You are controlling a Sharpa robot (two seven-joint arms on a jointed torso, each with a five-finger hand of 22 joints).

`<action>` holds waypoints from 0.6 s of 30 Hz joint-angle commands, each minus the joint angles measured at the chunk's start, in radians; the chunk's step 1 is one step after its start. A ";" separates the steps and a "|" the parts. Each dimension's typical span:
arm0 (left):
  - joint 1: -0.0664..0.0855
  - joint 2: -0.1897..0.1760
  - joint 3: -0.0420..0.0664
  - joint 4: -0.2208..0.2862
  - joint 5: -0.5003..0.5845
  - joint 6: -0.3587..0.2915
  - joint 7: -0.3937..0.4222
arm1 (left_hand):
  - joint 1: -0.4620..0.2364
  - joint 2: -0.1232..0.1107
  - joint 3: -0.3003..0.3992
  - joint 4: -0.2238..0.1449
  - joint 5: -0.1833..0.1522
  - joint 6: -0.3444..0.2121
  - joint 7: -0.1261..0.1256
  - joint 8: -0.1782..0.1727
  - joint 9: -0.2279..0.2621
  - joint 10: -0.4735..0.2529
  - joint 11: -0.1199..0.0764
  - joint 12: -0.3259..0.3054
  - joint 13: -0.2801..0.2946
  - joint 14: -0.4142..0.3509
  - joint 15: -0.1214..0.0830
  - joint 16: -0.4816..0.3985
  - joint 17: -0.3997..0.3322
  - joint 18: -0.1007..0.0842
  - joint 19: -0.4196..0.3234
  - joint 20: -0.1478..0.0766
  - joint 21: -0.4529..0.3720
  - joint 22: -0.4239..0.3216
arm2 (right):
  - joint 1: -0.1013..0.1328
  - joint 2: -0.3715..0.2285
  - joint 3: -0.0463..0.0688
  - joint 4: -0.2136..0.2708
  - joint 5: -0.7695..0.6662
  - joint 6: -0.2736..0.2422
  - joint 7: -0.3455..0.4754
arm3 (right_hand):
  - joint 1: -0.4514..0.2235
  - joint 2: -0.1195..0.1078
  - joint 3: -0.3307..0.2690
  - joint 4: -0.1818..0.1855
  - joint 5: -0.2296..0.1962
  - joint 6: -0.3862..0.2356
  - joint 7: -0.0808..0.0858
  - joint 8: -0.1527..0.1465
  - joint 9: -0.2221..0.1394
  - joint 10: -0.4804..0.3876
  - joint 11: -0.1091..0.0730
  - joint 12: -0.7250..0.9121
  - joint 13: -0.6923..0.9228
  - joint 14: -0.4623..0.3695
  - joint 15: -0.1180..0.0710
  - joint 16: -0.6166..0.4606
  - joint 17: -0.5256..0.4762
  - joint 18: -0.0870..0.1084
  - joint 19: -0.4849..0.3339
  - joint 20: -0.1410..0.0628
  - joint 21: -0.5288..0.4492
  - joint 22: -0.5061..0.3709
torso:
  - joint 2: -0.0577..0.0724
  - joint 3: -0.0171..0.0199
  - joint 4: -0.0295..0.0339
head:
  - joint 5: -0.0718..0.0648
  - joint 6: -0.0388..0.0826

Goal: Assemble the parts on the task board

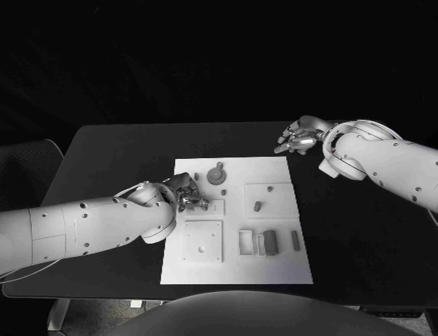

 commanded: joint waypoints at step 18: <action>0.000 0.010 -0.001 -0.006 -0.004 0.043 0.008 | 0.020 0.009 0.128 -0.126 -0.003 0.003 0.002 0.003 0.008 -0.001 -0.004 0.005 0.001 0.005 -0.013 0.006 0.000 0.007 -0.003 -0.005 0.006 0.022 | 0.000 -0.001 0.000 0.000 -0.004 0.013 0.005 | -0.007 0.000 0.000 0.008 0.004 -0.003 0.008 -0.006 -0.001 -0.002 0.005 0.004 -0.002 0.000 -0.010 0.001 -0.001 0.016 -0.008 -0.001 -0.007 0.015 | 0.000 0.0009 -0.0007 | -0.003 -0.002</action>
